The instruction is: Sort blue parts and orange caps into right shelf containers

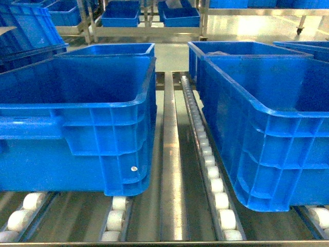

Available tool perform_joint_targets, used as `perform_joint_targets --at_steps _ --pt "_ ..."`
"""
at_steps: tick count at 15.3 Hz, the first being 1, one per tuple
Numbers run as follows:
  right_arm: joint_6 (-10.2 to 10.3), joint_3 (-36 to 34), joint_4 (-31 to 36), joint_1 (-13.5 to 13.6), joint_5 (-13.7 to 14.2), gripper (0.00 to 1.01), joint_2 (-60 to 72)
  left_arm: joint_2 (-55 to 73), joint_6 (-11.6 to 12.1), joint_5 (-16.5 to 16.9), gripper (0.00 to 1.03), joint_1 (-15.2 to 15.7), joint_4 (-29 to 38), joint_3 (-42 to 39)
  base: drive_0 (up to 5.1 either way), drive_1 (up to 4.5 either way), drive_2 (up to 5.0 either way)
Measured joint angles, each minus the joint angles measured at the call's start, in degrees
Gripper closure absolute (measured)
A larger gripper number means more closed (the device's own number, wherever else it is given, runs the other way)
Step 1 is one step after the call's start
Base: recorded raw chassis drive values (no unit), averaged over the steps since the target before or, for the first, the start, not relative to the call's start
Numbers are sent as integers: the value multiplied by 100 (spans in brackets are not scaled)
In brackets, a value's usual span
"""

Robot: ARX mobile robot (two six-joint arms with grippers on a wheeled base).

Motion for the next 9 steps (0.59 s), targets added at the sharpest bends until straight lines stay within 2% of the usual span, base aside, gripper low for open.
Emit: perform_joint_targets --at_steps 9 --pt "0 0 0 0 0 3 0 0 0 0 5 0 0 0 0 0 0"
